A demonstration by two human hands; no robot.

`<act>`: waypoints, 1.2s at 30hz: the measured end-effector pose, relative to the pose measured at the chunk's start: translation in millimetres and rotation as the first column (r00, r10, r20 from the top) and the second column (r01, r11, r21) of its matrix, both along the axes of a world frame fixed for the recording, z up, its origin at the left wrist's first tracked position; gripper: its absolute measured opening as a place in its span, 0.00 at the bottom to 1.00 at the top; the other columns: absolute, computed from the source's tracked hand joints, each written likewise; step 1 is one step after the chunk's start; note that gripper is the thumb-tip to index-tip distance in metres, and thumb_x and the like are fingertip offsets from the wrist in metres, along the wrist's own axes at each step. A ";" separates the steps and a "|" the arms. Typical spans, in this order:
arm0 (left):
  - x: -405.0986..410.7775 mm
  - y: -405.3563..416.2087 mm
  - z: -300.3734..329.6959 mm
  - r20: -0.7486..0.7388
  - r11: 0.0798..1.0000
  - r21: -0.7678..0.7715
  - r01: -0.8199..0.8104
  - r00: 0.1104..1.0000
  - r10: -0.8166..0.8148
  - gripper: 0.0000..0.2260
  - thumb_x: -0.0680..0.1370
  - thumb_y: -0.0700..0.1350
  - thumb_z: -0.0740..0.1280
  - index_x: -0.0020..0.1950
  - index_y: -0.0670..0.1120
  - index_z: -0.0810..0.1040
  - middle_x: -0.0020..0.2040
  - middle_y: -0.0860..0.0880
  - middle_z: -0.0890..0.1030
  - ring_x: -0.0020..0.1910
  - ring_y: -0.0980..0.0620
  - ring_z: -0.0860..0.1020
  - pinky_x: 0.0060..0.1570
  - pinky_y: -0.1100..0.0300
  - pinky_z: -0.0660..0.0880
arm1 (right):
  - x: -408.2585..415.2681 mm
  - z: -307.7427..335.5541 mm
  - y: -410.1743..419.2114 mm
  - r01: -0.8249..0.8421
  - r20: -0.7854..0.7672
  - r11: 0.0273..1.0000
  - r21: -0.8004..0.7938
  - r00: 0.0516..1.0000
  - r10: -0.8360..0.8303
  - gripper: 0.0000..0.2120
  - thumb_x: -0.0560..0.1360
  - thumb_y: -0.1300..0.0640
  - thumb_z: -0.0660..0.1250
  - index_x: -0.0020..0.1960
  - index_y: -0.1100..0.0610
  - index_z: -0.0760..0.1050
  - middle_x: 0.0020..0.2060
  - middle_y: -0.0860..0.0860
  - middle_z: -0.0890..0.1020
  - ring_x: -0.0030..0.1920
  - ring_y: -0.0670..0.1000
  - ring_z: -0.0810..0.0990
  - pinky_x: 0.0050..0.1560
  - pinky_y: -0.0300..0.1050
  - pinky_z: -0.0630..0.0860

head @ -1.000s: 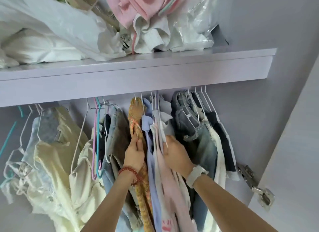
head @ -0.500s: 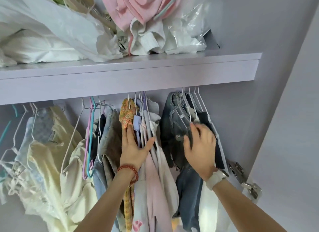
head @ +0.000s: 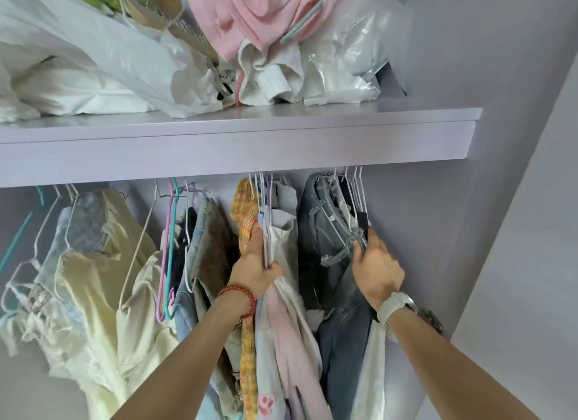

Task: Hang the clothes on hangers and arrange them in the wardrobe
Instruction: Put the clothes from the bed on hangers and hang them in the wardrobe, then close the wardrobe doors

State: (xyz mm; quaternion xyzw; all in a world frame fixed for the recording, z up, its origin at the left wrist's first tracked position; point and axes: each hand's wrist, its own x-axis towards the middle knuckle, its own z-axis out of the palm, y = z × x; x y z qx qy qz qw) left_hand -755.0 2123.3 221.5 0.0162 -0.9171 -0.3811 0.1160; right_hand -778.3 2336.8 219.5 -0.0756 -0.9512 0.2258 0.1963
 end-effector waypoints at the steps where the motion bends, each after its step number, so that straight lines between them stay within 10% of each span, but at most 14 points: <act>1: 0.3 -4.4 1.1 0.009 1.000 -0.003 0.021 1.000 -0.021 0.35 0.75 0.45 0.65 0.76 0.49 0.47 0.63 0.45 0.74 0.46 0.53 0.76 0.43 0.66 0.69 | 1.2 -0.7 -0.5 -0.002 0.015 1.000 0.008 1.000 0.002 0.27 0.79 0.47 0.52 0.74 0.56 0.50 0.65 0.57 0.70 0.61 0.61 0.72 0.52 0.54 0.72; 5: 14.3 -14.0 5.3 0.045 0.989 -0.147 0.034 0.999 -0.028 0.35 0.76 0.58 0.61 0.76 0.50 0.45 0.76 0.49 0.50 0.74 0.49 0.55 0.69 0.55 0.58 | 23.9 -4.8 -1.8 -0.028 0.069 0.993 0.115 0.997 0.020 0.31 0.78 0.44 0.51 0.75 0.53 0.43 0.74 0.54 0.54 0.70 0.60 0.59 0.65 0.58 0.62; 13: 105.6 -3.7 21.7 -0.126 0.749 -0.663 -0.011 0.987 -0.097 0.28 0.79 0.57 0.50 0.76 0.52 0.44 0.76 0.48 0.43 0.75 0.45 0.41 0.71 0.41 0.44 | 139.4 10.3 4.3 -0.110 0.029 0.944 0.312 0.994 0.107 0.26 0.79 0.48 0.48 0.75 0.51 0.47 0.75 0.51 0.52 0.74 0.54 0.48 0.73 0.57 0.47; 25: 236.8 83.8 155.8 -0.547 0.860 -0.503 0.080 0.741 -0.389 0.24 0.80 0.50 0.55 0.74 0.48 0.56 0.76 0.46 0.53 0.75 0.47 0.51 0.71 0.47 0.52 | 350.6 147.0 83.9 0.179 -0.556 0.929 0.323 0.831 0.033 0.17 0.71 0.65 0.65 0.59 0.63 0.74 0.59 0.61 0.76 0.62 0.63 0.72 0.61 0.57 0.68; 36: 324.7 224.7 229.6 -0.718 0.815 -0.505 0.283 0.386 -0.579 0.25 0.78 0.50 0.57 0.74 0.50 0.57 0.75 0.46 0.56 0.74 0.45 0.54 0.71 0.47 0.48 | 460.1 241.5 175.7 0.540 -0.808 0.816 0.207 0.565 -0.169 0.27 0.71 0.61 0.59 0.69 0.63 0.62 0.69 0.64 0.64 0.69 0.63 0.62 0.68 0.59 0.59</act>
